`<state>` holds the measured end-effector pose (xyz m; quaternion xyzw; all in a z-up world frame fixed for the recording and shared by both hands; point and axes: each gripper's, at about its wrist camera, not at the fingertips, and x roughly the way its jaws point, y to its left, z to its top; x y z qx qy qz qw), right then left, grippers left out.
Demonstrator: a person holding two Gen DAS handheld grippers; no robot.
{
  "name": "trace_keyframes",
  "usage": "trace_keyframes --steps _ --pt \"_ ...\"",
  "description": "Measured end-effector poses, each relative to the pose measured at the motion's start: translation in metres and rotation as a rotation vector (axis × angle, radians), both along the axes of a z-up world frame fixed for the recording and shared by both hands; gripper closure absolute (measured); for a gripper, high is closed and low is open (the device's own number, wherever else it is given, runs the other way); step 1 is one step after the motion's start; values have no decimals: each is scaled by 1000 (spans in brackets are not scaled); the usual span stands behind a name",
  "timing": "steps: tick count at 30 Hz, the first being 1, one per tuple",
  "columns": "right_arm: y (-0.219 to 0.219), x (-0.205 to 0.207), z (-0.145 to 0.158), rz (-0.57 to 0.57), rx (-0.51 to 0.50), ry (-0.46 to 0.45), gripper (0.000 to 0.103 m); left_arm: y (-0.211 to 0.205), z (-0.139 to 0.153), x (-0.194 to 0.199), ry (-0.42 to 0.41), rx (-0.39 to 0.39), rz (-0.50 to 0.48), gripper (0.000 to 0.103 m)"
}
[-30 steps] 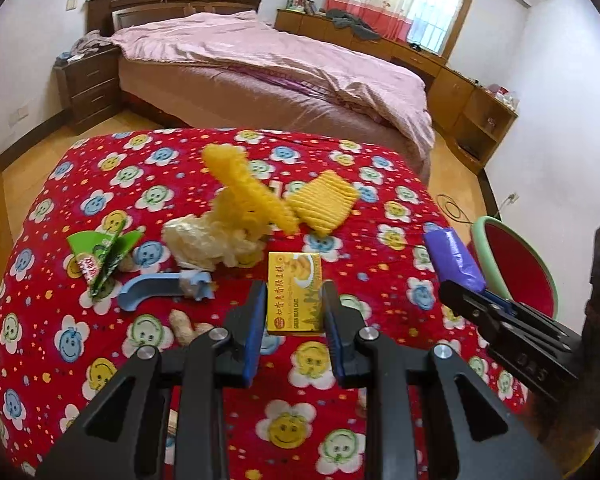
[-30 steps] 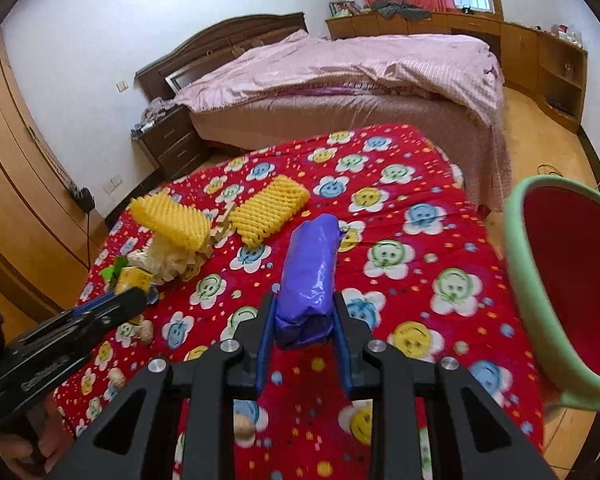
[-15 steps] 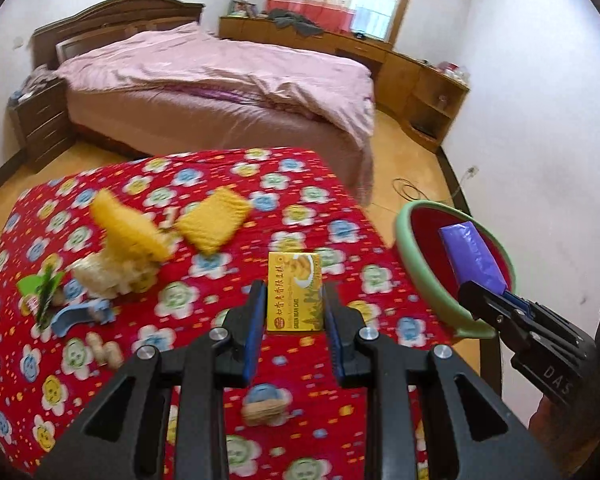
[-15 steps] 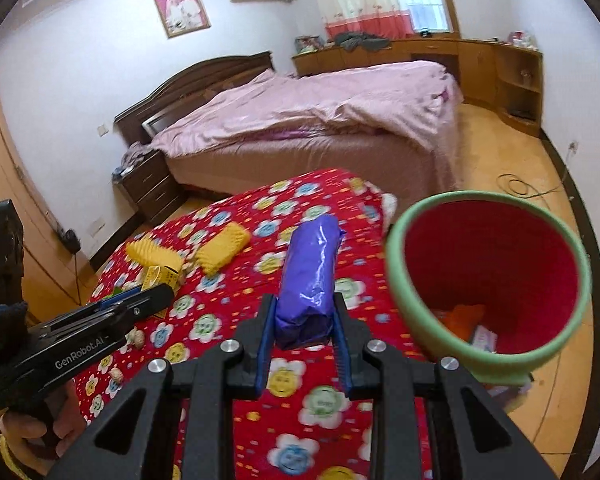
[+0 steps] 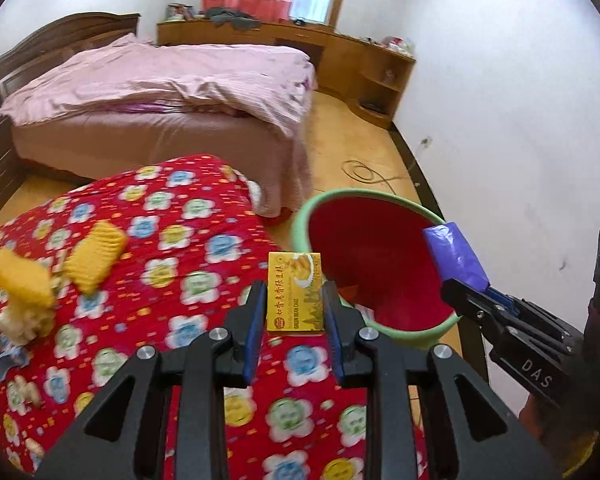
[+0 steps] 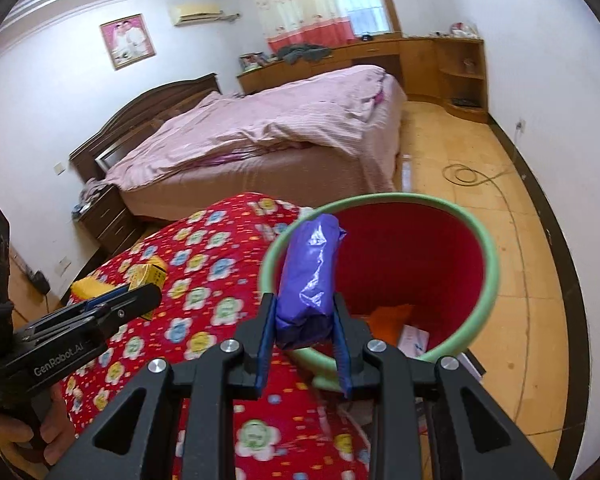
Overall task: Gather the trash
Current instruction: 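Carry both items over the red bucket and open both tools to drop them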
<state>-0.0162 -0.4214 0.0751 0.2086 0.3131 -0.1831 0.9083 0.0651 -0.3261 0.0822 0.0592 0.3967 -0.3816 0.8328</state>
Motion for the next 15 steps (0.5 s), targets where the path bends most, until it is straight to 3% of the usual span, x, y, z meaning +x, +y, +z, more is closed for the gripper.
trace_keyframes --steps 15 --pt "-56 -9 -35 -74 76 42 74 -76 -37 4 56 58 -92 75"
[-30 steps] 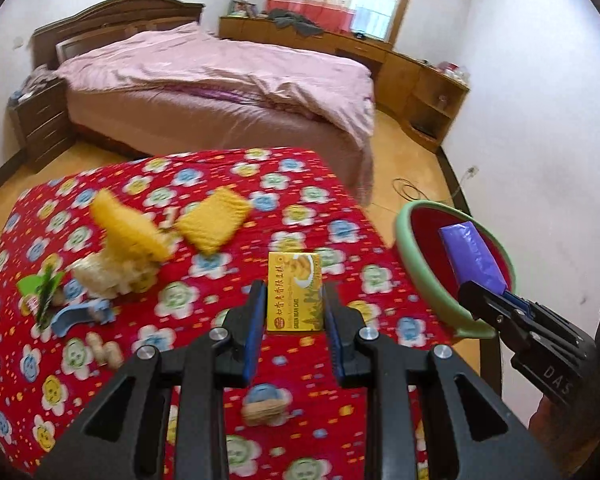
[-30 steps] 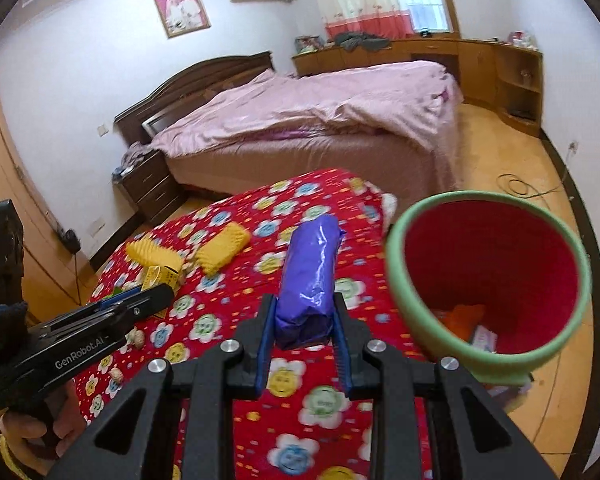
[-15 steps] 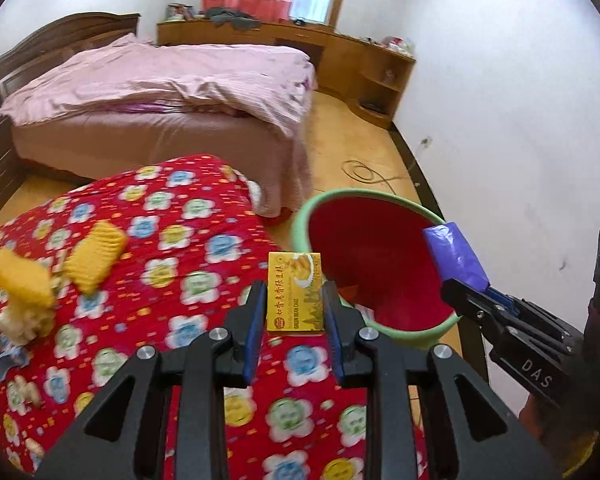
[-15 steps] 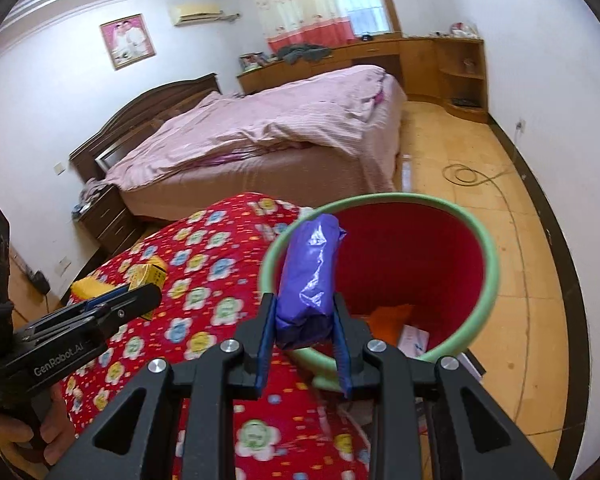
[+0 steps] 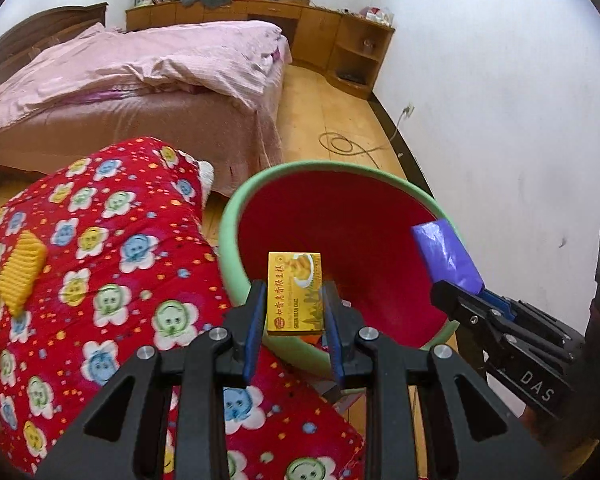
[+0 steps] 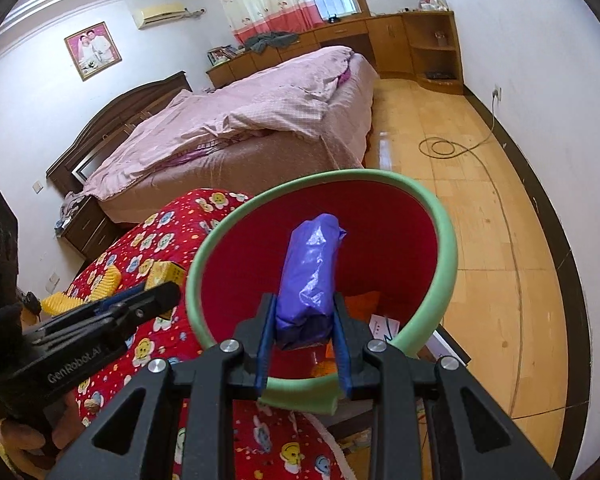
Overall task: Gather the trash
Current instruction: 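Carry both items over the red bucket and open both tools to drop them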
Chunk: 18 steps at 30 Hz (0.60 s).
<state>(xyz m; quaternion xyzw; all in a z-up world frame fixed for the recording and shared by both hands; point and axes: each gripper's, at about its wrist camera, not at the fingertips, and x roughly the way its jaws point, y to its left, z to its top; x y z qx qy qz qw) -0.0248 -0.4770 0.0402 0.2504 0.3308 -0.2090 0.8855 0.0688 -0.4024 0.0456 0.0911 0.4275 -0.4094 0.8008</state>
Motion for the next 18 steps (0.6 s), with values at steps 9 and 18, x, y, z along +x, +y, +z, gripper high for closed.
trace_keyframes --steps 9,18 --pt "-8 4 -5 -10 10 2 67 -11 -10 8 26 14 10 62" --pt "0 1 4 -11 0 -15 60 3 -1 11 27 -17 33 62"
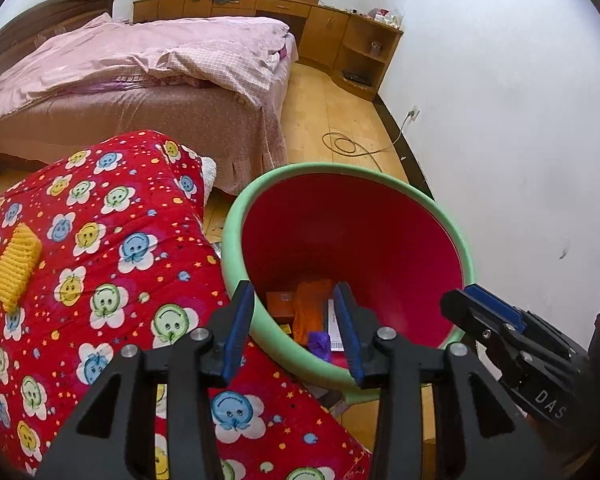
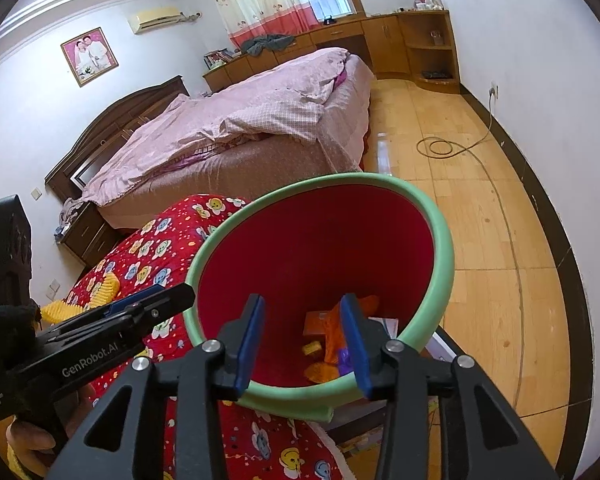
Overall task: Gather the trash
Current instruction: 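Carry both items over the red bucket and open both tools to drop them, then move both tools back over the bedspread toward the remaining items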
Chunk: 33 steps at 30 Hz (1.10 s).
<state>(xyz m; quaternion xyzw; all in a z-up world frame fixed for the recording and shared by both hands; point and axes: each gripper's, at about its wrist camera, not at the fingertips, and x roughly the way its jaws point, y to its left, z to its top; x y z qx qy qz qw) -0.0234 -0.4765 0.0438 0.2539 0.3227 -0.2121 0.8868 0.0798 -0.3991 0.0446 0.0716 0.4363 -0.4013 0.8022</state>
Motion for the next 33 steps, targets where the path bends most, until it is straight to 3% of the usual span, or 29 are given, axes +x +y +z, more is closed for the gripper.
trace_keyframes --steps 14,33 --pt "34 -1 24 31 2 -58 52 52 25 -5 -26 -21 55 62" --pt "104 35 34 162 13 -68 39 151 44 18 -62 -22 238 62"
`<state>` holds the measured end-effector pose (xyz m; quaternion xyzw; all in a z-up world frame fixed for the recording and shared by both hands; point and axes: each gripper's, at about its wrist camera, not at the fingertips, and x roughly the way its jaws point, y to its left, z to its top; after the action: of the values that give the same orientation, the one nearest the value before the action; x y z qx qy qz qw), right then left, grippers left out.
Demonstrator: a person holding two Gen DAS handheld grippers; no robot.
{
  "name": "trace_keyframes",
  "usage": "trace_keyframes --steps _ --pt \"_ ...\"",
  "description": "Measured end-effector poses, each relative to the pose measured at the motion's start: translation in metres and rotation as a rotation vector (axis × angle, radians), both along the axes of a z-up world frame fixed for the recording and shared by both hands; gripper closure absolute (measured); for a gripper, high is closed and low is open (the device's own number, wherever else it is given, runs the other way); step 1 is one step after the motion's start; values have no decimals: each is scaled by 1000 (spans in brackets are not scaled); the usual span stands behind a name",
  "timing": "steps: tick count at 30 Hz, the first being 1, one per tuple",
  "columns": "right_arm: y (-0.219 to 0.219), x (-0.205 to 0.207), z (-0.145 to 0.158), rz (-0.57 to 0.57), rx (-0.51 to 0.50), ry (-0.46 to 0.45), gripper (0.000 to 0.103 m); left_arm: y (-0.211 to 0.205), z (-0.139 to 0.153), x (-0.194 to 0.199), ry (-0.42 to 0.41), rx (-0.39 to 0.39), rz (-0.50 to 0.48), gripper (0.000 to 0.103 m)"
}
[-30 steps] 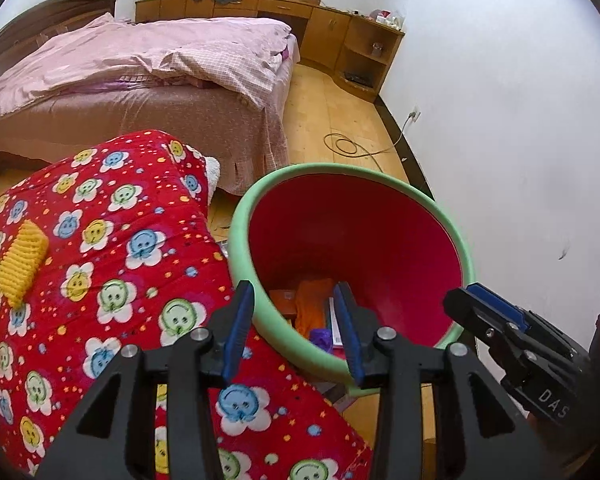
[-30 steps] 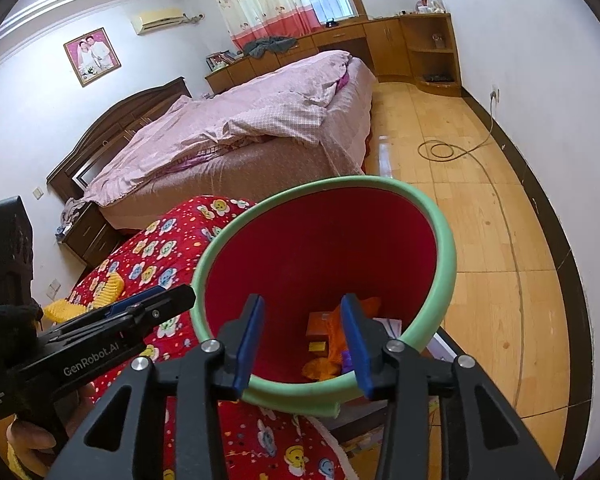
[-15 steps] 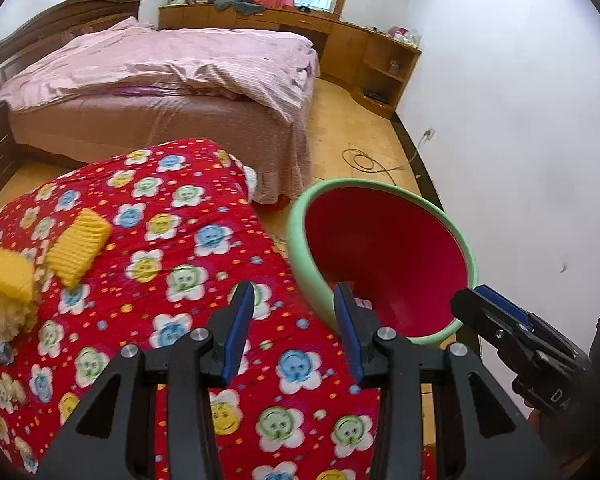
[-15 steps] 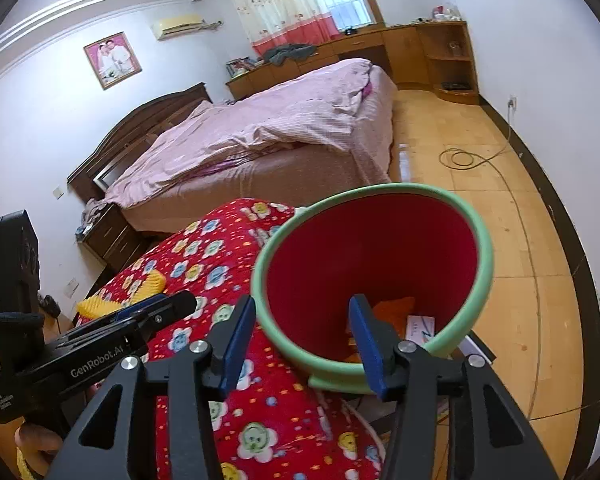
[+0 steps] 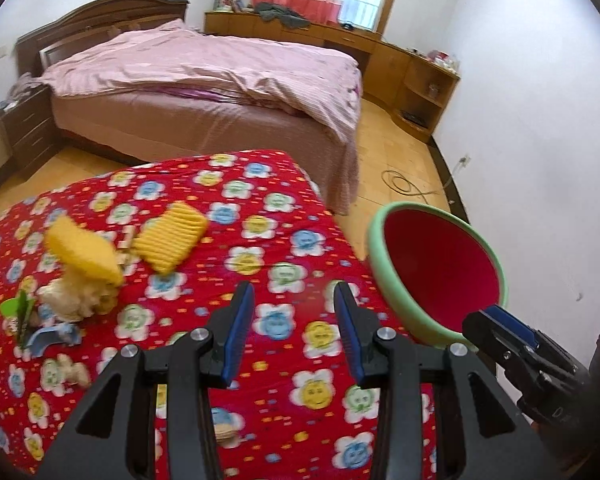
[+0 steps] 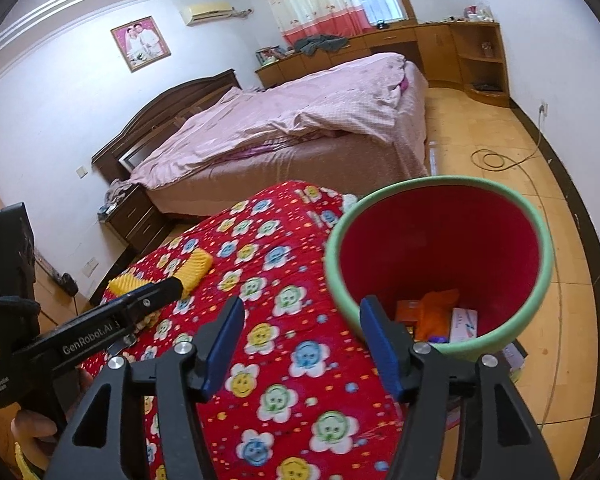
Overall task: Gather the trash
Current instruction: 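Move both tools back over the bedspread toward the remaining items, then grasp the green packet with the left tool while the right tool grasps the blue plastic clip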
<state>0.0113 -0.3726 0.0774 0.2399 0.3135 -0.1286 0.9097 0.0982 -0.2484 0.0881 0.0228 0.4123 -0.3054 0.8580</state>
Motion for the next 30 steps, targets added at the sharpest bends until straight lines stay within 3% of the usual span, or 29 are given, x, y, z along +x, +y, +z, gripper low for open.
trace_keyframes --steps 12,30 --pt "37 31 -12 64 37 32 36 78 2 29 -16 11 156 62" --pt "87 77 -35 139 39 88 36 200 -38 74 34 54 392 59"
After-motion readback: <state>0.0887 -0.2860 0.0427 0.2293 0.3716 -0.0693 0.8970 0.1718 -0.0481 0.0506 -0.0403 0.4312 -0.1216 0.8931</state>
